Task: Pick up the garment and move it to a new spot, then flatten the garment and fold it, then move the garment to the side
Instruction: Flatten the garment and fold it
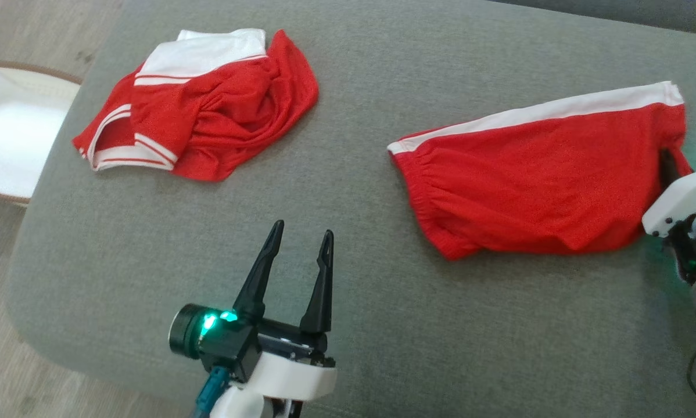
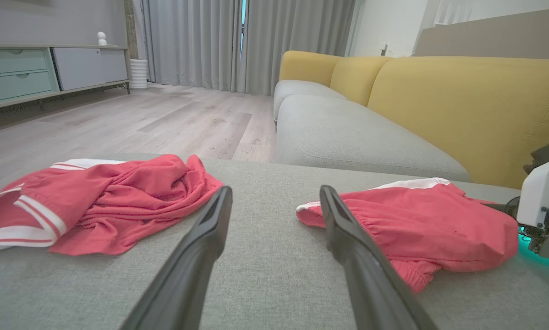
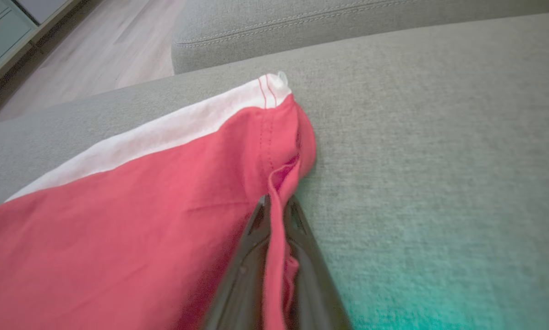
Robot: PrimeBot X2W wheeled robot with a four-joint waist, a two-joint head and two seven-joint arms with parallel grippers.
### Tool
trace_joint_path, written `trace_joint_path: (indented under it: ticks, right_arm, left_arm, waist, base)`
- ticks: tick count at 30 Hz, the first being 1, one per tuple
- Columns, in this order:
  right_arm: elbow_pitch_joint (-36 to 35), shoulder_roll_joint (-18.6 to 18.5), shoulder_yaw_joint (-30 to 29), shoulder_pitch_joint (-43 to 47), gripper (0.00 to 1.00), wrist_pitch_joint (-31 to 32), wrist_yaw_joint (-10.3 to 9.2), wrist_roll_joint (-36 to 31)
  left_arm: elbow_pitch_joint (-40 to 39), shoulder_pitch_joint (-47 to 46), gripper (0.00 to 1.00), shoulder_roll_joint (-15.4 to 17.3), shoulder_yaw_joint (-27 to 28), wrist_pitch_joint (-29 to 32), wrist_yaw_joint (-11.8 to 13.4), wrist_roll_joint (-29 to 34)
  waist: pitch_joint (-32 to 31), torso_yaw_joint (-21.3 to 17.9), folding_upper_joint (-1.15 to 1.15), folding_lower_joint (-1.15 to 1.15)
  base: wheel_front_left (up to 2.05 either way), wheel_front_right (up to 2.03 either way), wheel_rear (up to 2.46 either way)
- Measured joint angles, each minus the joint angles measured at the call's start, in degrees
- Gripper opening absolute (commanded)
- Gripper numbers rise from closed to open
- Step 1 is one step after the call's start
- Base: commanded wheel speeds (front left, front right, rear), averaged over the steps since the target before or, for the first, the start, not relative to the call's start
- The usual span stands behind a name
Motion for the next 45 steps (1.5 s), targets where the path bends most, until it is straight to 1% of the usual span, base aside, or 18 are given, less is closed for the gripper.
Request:
trace_joint_path:
  ticks: [2,6,10,14,20,21,24,27,32,35,36,39,45]
  right_arm:
    - [0.05,0.40,0.16,0.02,0.00,-0.62,0.00,0.15]
    - [1.77,0.42,-0.42,0.62,0.00,-4.36,0.00,0.15]
    - [3.11,0.82,-2.04,2.56,0.00,-7.82,0.00,0.49]
    - [3.43,0.96,-3.58,4.96,0.00,-9.99,0.00,0.99]
    - [4.47,-1.21,-6.44,8.00,0.00,-11.68,0.00,0.70]
    - [4.47,-1.21,-6.44,8.00,0.00,-11.68,0.00,0.70]
    - [4.55,-2.00,-7.50,8.39,0.00,-11.95,0.00,-1.03]
    - [3.70,-2.21,-8.39,8.38,0.00,-12.18,0.00,-2.70]
    - [-2.37,-2.49,-11.72,8.38,0.00,-12.23,0.00,-7.40]
    - [-7.08,-0.75,-12.67,8.44,0.00,-12.24,0.00,-10.29]
    - [-10.16,1.44,-12.61,8.78,0.00,-12.24,0.00,-11.88]
    - [-14.49,5.02,-11.44,10.45,0.00,-12.10,0.00,-14.21]
    - [-20.82,12.17,-7.53,13.11,0.00,-6.93,0.00,-18.85]
  left_arm:
    - [0.02,0.01,1.00,0.00,0.07,0.00,-0.02,0.00]
    - [0.30,0.09,1.00,0.00,0.18,0.00,-0.10,0.00]
    - [0.62,0.40,1.00,0.01,1.00,0.00,-0.12,0.00]
    - [0.89,0.68,1.00,0.01,1.35,-0.01,-0.48,0.02]
    - [0.92,2.20,1.00,0.02,1.46,0.00,-0.58,0.02]
    - [0.92,2.20,1.00,0.02,1.46,0.00,-0.58,0.02]
    - [1.20,2.38,1.00,0.03,1.40,0.00,-1.12,0.01]
    - [1.23,2.38,1.00,0.02,1.32,0.00,-1.36,0.01]
    - [1.86,2.67,1.00,0.03,1.21,0.00,-1.54,0.00]
    - [2.29,3.01,1.00,0.03,0.92,0.00,-1.52,0.00]
    - [2.57,3.27,1.00,0.03,0.68,0.00,-1.52,0.00]
    - [2.99,4.37,1.00,0.05,0.26,0.00,-1.51,0.00]
    - [3.20,4.97,1.00,0.05,-0.38,0.00,-1.53,-0.01]
  waist:
    - [-0.31,-0.80,0.00,0.00]
    - [-1.22,-3.16,0.00,0.00]
    - [-2.47,-6.52,0.00,0.00]
    - [-3.91,-10.42,0.00,0.00]
    - [-5.94,-16.12,0.00,0.00]
    - [-5.94,-16.12,0.00,0.00]
    - [-6.84,-18.39,0.00,0.00]
    - [-7.84,-19.41,0.00,-0.01]
    - [-9.55,-19.33,0.00,0.00]
    - [-10.71,-18.68,0.00,0.00]
    - [-11.40,-18.08,0.00,-0.01]
    - [-12.13,-17.05,0.00,-0.01]
    - [-11.87,-15.21,0.00,0.00]
  base:
    - [0.00,0.00,0.00]
    - [0.00,0.00,0.00]
    - [0.00,0.00,0.00]
    - [0.00,0.00,0.00]
    - [0.00,0.00,0.00]
    - [0.00,0.00,0.00]
    - [0.00,0.00,0.00]
    - [0.00,0.00,0.00]
    - [0.00,0.00,0.00]
    - [0.00,0.00,0.00]
    - [0.00,0.00,0.00]
    - [0.00,0.00,0.00]
    - [0.00,0.00,0.00]
